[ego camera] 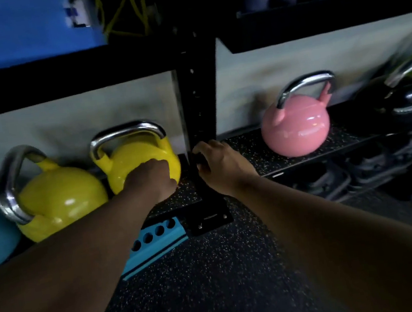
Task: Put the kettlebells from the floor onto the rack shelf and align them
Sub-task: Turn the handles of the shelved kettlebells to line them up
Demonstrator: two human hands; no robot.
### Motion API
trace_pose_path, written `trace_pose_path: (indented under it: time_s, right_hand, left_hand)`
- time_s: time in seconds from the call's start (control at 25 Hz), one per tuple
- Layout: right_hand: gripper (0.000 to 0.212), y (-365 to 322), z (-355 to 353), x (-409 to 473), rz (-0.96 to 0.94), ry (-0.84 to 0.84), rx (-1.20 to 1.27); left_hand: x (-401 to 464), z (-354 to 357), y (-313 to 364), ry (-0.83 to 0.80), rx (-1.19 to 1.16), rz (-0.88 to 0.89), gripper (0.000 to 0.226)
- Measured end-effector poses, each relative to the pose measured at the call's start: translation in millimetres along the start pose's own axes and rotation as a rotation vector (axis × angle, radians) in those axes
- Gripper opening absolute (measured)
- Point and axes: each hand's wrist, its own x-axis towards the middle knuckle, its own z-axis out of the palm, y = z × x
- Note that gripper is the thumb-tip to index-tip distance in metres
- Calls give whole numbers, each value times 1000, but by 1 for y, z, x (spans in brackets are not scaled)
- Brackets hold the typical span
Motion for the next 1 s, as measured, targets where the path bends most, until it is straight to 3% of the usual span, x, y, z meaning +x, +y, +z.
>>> trace_pose_path:
  time_s: [0.12, 0.28, 0.6, 0.8, 1.0]
  right_hand:
    - [31, 55, -45, -43, 5, 28, -121]
    - [25, 149, -122, -106, 134, 32, -265]
    - [22, 317, -239, -224, 424, 96, -403]
    - [20, 392, -268, -220, 500, 142, -398]
    - [27, 474, -294, -159, 518, 98, -473]
  left_hand:
    - [-15, -7, 69, 117, 78, 201, 34]
    - [-26, -8, 163, 122, 154, 272, 36]
    - [-12, -23, 343, 282, 185, 369, 41]
    - [26, -23, 437, 294, 228, 436, 40]
    - [104, -16, 518, 355, 286, 493, 36]
